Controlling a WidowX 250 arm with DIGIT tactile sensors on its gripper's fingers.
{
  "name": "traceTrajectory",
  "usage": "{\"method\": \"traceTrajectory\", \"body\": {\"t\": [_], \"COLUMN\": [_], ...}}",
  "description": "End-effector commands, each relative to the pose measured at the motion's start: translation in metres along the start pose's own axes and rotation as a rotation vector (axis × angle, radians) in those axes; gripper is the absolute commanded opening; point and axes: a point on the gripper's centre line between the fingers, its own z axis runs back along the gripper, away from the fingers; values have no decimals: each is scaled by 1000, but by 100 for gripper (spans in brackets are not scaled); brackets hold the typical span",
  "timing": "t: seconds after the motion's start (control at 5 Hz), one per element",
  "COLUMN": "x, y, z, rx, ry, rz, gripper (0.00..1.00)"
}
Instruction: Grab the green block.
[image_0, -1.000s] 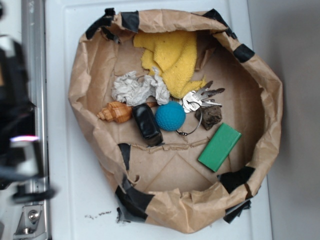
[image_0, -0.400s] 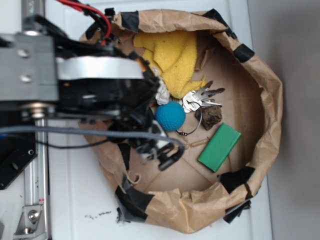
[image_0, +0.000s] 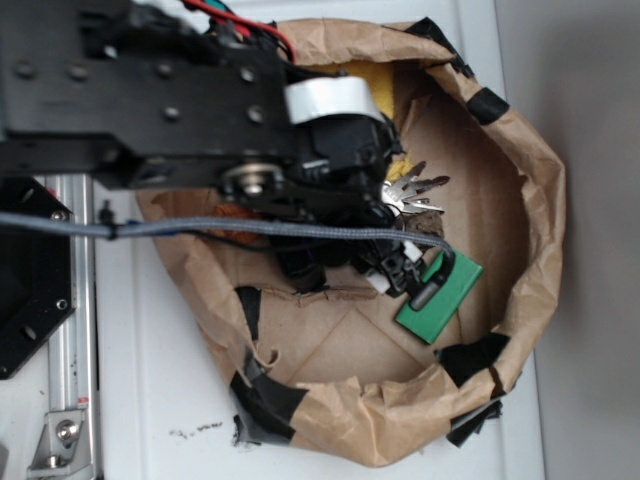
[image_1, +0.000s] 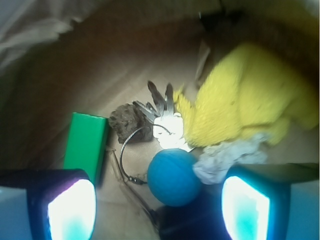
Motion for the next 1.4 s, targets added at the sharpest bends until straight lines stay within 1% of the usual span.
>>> {"method": "traceTrajectory", "body": {"t": [0.0,0.2,0.4,0.6,0.8,1.0,1.2], "x": [1,-5,-9,-15,-17,-10,-6], "y": [-52,-62,-64,-62,-61,-57,-49], "z": [-23,-29,-36,-53,-73,-86,-93], "rx": [-25,-35,-35,-25,25,87,131], "ry": [52,77,74,115,100,31,-73], "rz": [85,113,132,174,159,73,-145], "gripper": [100,100,100,100,100,100,96]}}
